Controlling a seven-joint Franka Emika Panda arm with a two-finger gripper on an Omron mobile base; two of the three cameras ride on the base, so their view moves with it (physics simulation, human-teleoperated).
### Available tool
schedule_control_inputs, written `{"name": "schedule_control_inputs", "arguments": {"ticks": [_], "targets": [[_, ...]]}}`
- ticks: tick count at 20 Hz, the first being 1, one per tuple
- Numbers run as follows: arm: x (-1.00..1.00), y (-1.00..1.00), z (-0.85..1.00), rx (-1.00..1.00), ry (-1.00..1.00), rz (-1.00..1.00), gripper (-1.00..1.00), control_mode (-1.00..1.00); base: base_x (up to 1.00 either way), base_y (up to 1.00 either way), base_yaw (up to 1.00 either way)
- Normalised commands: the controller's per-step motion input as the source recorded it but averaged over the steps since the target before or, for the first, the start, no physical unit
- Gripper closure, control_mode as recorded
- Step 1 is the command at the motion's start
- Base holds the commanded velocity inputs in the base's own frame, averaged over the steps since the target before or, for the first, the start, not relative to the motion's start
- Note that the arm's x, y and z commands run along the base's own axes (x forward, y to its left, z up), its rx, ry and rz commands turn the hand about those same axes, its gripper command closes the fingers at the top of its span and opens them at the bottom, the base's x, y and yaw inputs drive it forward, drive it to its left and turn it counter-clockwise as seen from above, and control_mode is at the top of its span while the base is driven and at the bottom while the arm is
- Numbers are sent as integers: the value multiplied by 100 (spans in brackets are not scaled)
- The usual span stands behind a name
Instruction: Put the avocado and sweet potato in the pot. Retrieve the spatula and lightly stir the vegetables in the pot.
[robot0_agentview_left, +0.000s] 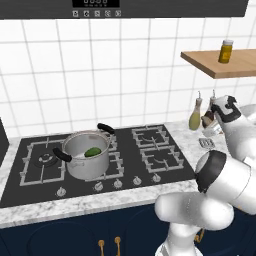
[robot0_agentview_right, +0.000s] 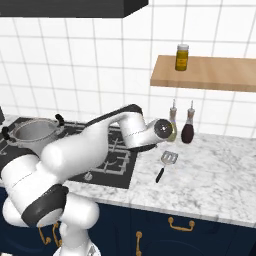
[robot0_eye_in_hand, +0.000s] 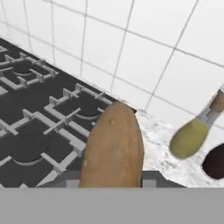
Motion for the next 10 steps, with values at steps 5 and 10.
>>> {"name": "schedule_control_inputs", "arguments": {"ticks": [5, 10], "targets": [[-1, 87, 100, -40, 0, 52, 100, -100, 0, 0, 0], [-8, 97, 100, -44, 0, 45, 100, -100, 0, 0, 0]]}}
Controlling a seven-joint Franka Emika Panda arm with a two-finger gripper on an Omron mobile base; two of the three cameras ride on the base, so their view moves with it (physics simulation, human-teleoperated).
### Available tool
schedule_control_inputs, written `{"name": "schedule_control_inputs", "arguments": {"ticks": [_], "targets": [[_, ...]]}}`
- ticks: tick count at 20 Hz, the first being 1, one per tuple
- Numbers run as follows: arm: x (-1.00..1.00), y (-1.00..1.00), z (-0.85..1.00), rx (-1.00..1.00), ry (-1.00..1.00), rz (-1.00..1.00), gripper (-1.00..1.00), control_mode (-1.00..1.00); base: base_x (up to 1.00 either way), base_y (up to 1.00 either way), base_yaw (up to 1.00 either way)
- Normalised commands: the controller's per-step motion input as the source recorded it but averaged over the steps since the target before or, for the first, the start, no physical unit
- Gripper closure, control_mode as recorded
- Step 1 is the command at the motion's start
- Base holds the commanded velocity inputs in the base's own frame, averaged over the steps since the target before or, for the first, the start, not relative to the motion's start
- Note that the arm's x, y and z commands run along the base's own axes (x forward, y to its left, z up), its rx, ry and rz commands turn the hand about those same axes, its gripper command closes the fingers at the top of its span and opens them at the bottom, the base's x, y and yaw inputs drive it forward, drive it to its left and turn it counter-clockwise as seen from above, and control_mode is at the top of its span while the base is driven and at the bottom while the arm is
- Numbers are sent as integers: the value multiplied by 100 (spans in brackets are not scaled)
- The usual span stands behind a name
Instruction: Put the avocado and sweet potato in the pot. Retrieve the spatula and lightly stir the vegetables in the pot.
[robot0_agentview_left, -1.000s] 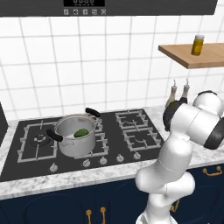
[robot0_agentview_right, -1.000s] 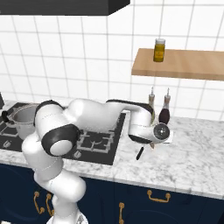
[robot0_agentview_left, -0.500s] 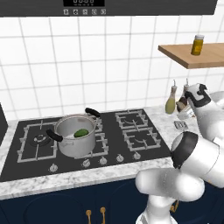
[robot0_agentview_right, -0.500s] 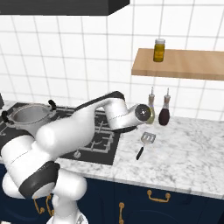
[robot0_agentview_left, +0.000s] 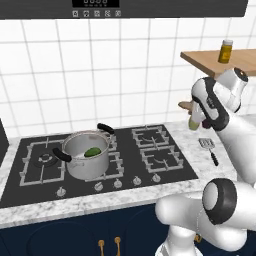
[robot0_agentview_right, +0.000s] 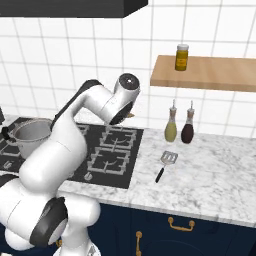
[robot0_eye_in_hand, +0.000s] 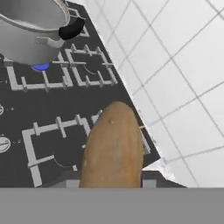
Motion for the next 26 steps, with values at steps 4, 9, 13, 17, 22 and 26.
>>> {"name": "schedule_control_inputs", "arguments": {"ticks": [4, 9, 13, 17, 22, 26], "targets": [[-8, 100, 84, -40, 0, 35, 100, -100, 0, 0, 0], [0, 100, 28, -38, -13, 26, 100, -100, 0, 0, 0], [0, 100, 6, -35, -5, 22, 100, -100, 0, 0, 0], [-24, 100, -21, -26, -13, 16, 100, -100, 0, 0, 0], [-19, 100, -25, -7, -1, 25, 100, -100, 0, 0, 0], [1, 100, -45, -4, 22, 32, 100, -100, 0, 0, 0]]}}
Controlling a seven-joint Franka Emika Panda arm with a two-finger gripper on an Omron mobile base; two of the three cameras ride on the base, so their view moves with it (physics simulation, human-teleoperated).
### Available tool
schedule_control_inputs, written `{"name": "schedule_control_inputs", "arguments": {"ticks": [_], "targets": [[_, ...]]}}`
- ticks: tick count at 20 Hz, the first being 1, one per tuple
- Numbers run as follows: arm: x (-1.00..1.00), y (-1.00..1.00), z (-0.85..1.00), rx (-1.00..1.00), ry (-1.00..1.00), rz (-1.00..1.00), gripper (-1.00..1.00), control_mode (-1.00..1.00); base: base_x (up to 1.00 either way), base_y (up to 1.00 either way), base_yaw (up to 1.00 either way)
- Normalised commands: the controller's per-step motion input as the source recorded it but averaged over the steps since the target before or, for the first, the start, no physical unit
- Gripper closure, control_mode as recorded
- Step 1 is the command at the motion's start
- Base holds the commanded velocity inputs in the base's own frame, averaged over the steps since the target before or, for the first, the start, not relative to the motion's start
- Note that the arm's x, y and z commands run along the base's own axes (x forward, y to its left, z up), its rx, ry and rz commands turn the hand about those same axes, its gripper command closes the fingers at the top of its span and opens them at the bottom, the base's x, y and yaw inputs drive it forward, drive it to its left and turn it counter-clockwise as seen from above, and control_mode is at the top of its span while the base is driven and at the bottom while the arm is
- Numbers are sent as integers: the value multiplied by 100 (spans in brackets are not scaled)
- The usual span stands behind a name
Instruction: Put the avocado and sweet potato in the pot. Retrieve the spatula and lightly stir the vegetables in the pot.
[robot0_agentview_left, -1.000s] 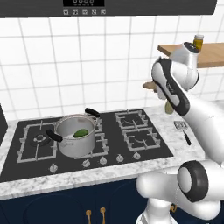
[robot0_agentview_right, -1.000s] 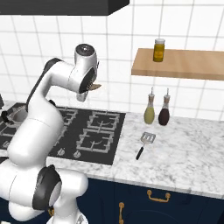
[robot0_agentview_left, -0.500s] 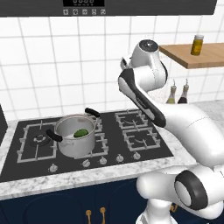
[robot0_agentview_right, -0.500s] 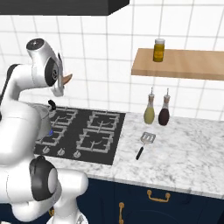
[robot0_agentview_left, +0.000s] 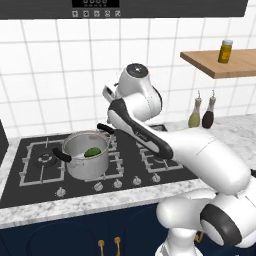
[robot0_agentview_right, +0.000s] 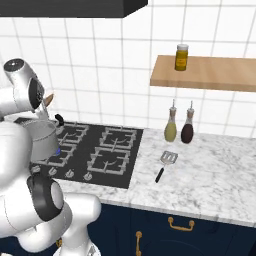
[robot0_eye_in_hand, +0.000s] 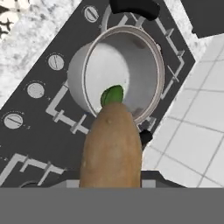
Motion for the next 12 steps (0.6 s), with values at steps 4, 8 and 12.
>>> {"name": "schedule_control_inputs", "arguments": {"ticks": [4, 8, 12], "targets": [[27, 100, -67, -9, 40, 35, 100, -100, 0, 0, 0], [11, 89, -75, -15, 36, 18, 100, -100, 0, 0, 0], [7, 20, -83, -12, 28, 0, 100, -100, 0, 0, 0]]}}
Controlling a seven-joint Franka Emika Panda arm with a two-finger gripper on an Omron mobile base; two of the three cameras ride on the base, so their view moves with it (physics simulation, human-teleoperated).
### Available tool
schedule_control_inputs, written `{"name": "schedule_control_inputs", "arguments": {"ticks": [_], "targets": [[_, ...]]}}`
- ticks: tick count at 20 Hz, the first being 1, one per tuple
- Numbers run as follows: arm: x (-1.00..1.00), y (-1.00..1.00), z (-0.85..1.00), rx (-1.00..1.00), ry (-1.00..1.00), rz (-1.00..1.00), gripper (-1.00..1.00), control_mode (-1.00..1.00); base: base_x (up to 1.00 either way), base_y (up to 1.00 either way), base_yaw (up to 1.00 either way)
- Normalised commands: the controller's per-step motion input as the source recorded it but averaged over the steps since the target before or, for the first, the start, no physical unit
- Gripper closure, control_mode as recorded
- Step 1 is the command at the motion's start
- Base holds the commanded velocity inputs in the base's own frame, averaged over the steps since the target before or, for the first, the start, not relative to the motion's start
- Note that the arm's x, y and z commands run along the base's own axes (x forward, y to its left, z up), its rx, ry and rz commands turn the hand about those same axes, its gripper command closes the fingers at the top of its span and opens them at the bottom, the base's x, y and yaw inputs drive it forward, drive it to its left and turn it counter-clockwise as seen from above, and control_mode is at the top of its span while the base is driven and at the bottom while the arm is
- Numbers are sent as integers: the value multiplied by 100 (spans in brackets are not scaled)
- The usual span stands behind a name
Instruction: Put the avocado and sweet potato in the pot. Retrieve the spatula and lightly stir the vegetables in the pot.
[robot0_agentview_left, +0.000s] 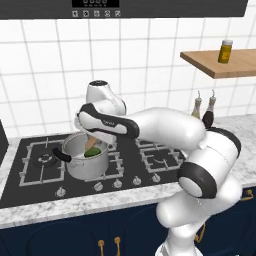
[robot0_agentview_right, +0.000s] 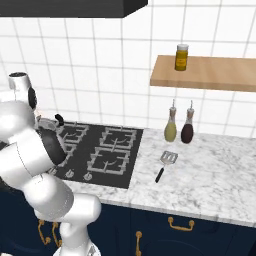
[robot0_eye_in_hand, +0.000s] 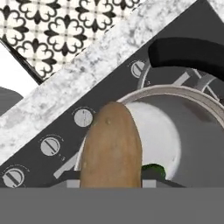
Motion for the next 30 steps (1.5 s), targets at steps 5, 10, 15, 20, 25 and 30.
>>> {"name": "schedule_control_inputs", "arguments": {"ticks": [5, 10, 15, 20, 25, 30], "targets": [[47, 0, -75, -11, 12, 0, 100, -100, 0, 0, 0], [-5, 0, -59, -6, 0, -5, 100, -100, 0, 0, 0], [-19, -53, -51, -5, 0, -24, 100, -100, 0, 0, 0], [2, -38, -12, -10, -11, -32, 100, -100, 0, 0, 0], [27, 5, 0, -17, -24, -27, -100, -100, 0, 0, 0], [30, 0, 15, -8, -26, -26, -100, -100, 0, 0, 0]]}}
